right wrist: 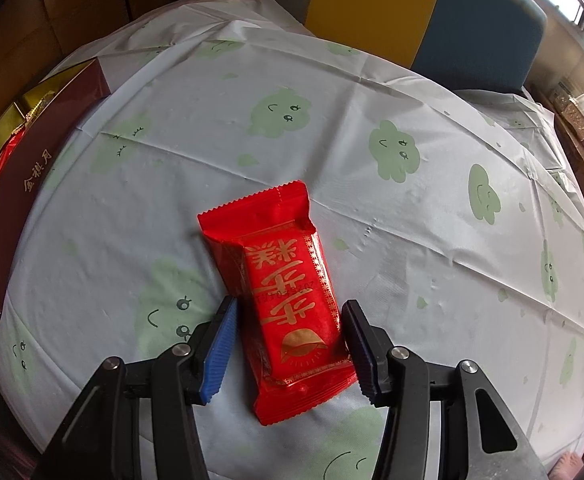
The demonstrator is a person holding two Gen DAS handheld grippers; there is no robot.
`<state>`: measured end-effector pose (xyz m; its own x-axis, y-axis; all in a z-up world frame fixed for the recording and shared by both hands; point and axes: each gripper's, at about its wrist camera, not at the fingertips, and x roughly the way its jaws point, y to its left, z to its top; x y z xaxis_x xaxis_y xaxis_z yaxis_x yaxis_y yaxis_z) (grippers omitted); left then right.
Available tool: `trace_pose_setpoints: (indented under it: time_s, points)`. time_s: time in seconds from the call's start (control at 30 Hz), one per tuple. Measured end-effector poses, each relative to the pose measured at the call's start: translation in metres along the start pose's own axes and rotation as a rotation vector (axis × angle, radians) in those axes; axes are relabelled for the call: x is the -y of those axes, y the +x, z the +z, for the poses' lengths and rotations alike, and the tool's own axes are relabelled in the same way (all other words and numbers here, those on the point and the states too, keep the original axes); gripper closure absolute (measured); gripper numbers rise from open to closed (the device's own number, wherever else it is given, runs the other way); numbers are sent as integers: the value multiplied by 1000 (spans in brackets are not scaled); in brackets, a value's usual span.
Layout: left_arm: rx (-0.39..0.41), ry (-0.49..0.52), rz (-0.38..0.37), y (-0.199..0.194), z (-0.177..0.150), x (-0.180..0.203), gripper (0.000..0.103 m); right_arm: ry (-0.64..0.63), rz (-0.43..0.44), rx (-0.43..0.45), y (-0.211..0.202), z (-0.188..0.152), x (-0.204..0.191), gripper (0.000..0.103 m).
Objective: Organize snacks
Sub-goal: 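Carry the peanut bag into the gold tray and open the left gripper while the right holds the red packet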
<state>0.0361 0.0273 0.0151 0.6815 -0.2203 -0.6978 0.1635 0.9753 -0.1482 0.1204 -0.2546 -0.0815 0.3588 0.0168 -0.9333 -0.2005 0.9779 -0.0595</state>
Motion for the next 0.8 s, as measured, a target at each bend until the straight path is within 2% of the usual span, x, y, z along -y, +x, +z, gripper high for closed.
trace_pose_setpoints:
  time_s: [0.17,0.2,0.3,0.4,0.6,0.7,0.8]
  points:
    - [14,-172,95,-14,12,-73,65,-2,1,-1,0,0,2,50]
    - [12,-223,107,-15,13,-91,65,-4,0,-1,0,0,2,50]
    - [-17,-293,158,-13,12,-125,65,-7,-1,-3,1,1,3,50]
    - [-63,-375,153,-3,13,-150,65,-8,-5,-5,1,1,2,50]
    - [-154,-425,157,36,14,-153,64,-6,-2,-3,2,1,2,51]
    - [-218,-380,187,57,10,-141,64,-6,-2,-2,2,1,3,51]
    - [-206,-352,195,53,3,-133,62,-7,-3,-3,2,1,2,51]
